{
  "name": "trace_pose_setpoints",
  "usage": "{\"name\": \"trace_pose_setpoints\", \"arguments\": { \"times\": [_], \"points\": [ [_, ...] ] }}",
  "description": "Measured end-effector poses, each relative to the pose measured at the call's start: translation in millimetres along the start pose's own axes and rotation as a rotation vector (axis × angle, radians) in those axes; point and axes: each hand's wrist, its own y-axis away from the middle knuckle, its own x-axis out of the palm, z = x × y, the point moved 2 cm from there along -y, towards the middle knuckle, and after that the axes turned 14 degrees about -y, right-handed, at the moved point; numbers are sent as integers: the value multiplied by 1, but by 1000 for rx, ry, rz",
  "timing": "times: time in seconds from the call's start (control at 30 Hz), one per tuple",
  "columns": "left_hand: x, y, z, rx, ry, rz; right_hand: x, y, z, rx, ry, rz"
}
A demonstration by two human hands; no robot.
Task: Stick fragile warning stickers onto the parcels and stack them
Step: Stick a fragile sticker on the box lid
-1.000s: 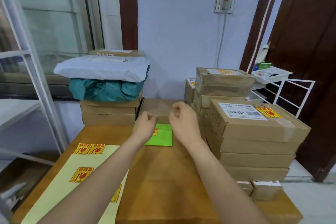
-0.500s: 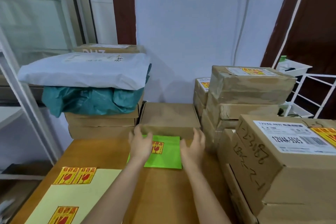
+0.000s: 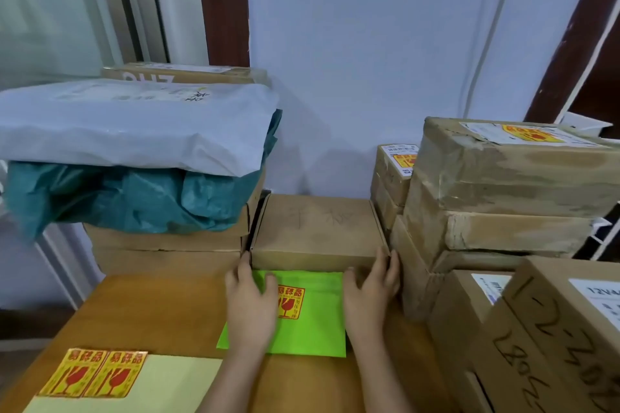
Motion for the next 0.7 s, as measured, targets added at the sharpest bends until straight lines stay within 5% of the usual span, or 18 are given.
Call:
{"name": "trace_pose_setpoints", "arguments": {
  "times": [0.7],
  "points": [
    [-16,-8,-14,-47,295,-18,-2,4,9,-7,-236,-87]
  ]
}}
